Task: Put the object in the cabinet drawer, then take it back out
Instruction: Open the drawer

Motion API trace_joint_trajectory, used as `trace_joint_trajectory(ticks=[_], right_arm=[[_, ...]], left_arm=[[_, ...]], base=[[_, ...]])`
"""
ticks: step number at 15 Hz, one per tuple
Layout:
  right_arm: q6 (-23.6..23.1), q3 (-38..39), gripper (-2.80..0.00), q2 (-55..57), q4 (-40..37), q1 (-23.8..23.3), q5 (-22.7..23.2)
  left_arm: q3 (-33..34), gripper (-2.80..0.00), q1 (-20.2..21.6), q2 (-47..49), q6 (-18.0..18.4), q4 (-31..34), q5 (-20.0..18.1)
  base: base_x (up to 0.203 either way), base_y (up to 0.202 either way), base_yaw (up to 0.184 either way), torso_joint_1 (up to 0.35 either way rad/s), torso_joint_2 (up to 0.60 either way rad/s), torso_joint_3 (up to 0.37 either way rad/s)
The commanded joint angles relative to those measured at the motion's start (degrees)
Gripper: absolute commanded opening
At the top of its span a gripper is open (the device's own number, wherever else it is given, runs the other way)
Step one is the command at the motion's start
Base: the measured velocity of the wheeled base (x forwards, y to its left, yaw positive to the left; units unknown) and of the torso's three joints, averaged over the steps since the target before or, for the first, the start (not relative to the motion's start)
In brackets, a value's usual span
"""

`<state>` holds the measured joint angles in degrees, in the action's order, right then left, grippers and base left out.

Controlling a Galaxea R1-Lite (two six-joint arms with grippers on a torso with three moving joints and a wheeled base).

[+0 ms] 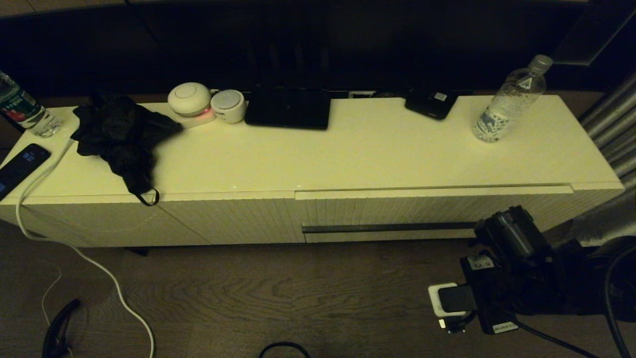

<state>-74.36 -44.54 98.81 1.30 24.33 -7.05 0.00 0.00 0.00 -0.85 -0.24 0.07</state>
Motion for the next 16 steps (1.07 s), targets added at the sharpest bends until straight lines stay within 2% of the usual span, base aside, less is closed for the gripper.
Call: trace_joint_trajectory(ticks=[1,10,11,16], right_arm=[[-1.8,1.8,-2.8,1.7,4.5,0.0,-0.2],[-4.9,2.9,-2.8,3.1,12.1,-2.3,-0.6],[-5.0,3.1,0.0,3.0,12.1,-2.4,-0.8],[-4.8,3.0,0.0,4.7,12.1,-2.8,-0.2]], left_arm=[[0.1,-2.8,0.0,-0.1,0.0,0.0,0.0],[0.1,-2.8,0.0,-0.1,0.0,0.0,0.0],[0.0,-2.8,0.0,-0.1,0.0,0.0,0.0],[0.0,-2.8,0.0,-0.1,0.0,0.0,0.0]], base=[[0.0,0.0,0.0,0.0,0.0,0.0],[0.0,0.0,0.0,0.0,0.0,0.0],[0.0,0.0,0.0,0.0,0.0,0.0],[0.0,0.0,0.0,0.0,0.0,0.0]])
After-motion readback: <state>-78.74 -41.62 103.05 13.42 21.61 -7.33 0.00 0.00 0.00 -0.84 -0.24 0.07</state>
